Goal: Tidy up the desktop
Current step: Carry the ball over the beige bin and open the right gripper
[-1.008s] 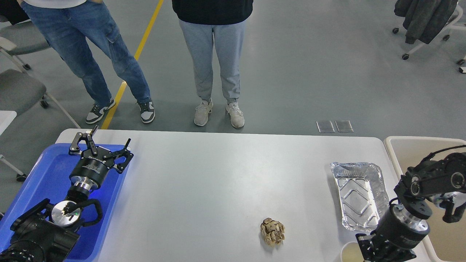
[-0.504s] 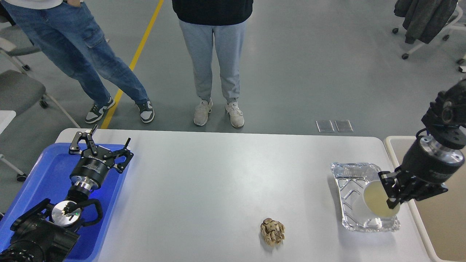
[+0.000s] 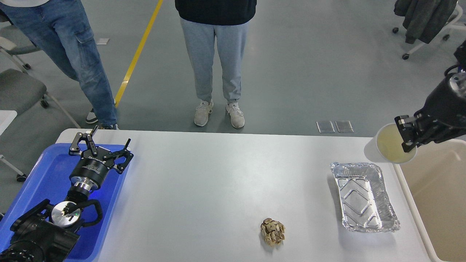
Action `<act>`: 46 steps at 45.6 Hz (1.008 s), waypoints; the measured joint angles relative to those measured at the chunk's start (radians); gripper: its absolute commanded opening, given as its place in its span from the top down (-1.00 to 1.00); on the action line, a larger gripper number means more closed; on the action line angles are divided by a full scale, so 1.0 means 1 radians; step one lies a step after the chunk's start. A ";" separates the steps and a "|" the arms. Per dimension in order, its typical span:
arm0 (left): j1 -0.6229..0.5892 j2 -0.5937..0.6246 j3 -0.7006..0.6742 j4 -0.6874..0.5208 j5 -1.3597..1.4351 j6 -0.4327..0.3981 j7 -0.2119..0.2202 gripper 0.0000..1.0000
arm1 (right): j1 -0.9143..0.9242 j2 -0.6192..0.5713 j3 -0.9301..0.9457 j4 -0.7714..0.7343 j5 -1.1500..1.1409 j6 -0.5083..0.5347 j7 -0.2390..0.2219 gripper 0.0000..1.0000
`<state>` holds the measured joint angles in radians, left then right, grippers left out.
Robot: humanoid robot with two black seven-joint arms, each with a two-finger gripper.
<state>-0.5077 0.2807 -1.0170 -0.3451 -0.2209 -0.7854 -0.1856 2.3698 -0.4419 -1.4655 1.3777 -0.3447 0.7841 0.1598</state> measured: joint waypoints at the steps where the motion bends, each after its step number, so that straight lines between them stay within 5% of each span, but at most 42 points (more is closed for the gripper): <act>1: 0.000 0.000 0.000 0.000 0.000 0.000 0.000 -1.00 | 0.005 0.000 -0.001 0.000 -0.004 0.000 0.000 1.00; 29: 0.000 0.001 0.000 0.000 0.000 0.000 0.000 -1.00 | -0.005 -0.102 -0.010 -0.148 -0.059 0.001 -0.004 1.00; 46: 0.000 0.001 0.000 0.001 0.000 0.000 -0.002 -1.00 | -0.369 -0.333 0.162 -0.494 -0.109 0.001 -0.034 1.00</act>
<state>-0.5077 0.2821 -1.0172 -0.3439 -0.2213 -0.7854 -0.1872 2.0004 -0.7749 -1.3030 0.8837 -0.4536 0.7854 0.1257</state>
